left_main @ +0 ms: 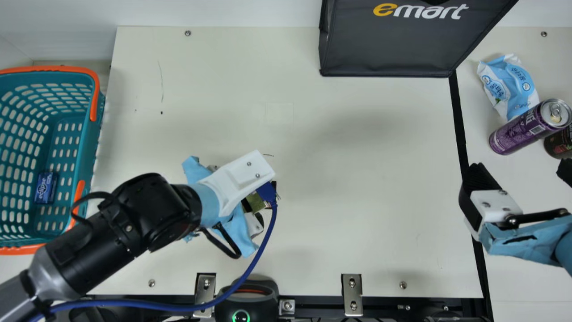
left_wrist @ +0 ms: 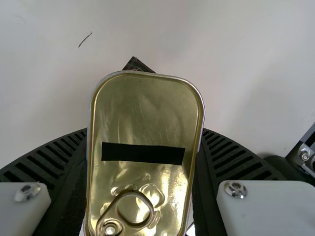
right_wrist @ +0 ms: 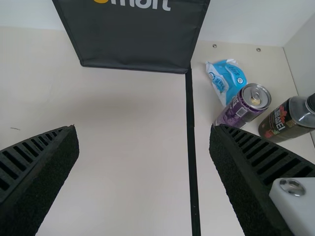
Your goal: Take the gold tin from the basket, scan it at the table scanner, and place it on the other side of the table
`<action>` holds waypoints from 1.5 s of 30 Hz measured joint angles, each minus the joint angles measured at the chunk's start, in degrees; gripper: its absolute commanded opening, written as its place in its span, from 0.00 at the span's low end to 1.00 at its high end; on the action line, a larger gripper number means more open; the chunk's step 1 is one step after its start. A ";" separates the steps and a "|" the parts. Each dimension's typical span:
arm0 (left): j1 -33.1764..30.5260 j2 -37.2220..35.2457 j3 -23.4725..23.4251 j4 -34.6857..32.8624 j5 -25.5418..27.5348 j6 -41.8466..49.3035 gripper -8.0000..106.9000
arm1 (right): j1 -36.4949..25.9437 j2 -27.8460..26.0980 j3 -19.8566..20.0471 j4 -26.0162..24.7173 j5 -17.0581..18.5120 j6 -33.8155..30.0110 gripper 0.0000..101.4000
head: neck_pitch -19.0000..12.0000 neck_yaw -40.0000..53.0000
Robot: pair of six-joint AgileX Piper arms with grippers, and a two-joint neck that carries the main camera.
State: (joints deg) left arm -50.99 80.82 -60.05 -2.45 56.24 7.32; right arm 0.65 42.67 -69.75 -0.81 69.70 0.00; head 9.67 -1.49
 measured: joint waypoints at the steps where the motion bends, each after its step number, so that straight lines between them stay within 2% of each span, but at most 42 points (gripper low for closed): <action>1: 0.09 0.06 0.00 -0.41 0.00 1.29 0.00 | 0.00 0.00 0.00 0.00 0.00 0.00 0.94 | 0.00 0.00; 25: 3.24 2.69 -2.14 -6.09 1.62 28.22 0.00 | 0.00 0.00 0.00 0.00 -0.06 0.00 0.94 | -0.09 -0.09; 45: 5.77 12.88 -1.26 -9.95 -6.59 39.86 0.00 | 0.00 0.00 0.00 0.00 -0.06 0.00 0.94 | 0.00 -0.09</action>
State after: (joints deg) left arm -45.23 93.70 -61.31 -12.40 49.65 47.19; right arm 0.65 42.67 -69.75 -0.81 69.64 0.00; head 9.67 -1.58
